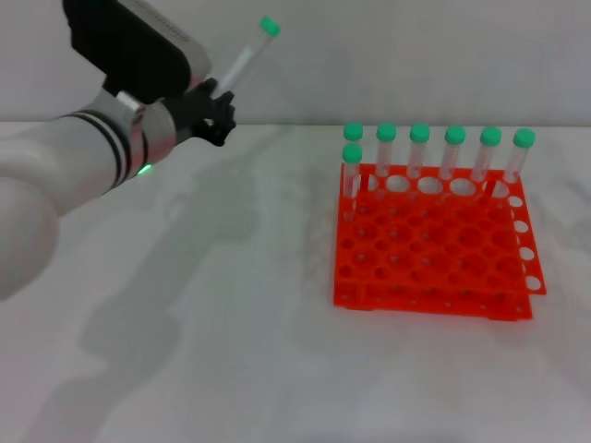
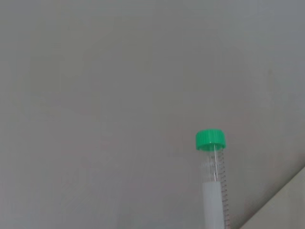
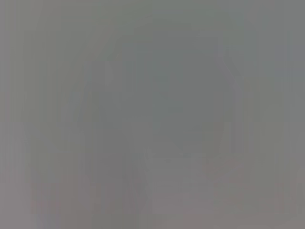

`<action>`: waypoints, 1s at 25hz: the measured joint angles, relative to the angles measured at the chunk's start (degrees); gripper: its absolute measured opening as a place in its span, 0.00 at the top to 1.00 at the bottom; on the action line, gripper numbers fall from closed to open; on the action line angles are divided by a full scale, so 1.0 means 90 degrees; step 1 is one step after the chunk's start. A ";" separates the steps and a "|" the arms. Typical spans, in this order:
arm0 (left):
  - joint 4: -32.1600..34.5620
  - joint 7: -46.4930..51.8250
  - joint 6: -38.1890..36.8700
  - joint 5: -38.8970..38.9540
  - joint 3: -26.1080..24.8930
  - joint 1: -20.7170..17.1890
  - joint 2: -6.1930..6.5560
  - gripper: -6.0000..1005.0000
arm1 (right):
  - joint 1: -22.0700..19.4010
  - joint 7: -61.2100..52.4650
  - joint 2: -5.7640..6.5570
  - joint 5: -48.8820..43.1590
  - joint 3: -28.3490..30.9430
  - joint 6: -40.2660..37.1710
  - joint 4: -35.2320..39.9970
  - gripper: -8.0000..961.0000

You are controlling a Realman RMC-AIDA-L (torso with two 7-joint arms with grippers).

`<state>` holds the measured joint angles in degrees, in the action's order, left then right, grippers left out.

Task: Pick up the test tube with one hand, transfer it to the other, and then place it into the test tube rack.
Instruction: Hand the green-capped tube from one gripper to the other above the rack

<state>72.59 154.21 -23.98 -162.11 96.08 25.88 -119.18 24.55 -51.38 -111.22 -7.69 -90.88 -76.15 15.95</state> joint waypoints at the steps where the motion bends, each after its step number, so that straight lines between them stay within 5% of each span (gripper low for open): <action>1: -0.0074 -0.0008 0.0111 0.0001 0.0083 0.0038 0.0000 0.82 | 0.0001 -0.0048 -0.0011 -0.0104 0.0000 -0.0009 0.0047 0.09; 25: -0.0673 -0.0176 0.2362 0.0053 0.1735 -0.0017 -0.0018 0.82 | 0.0729 -0.0140 -0.0439 -0.1495 -0.0069 0.0131 0.0193 0.09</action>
<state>66.53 152.62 -2.72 -161.63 111.70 25.72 -119.34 31.12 -52.64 -115.17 -21.14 -91.51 -74.97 17.69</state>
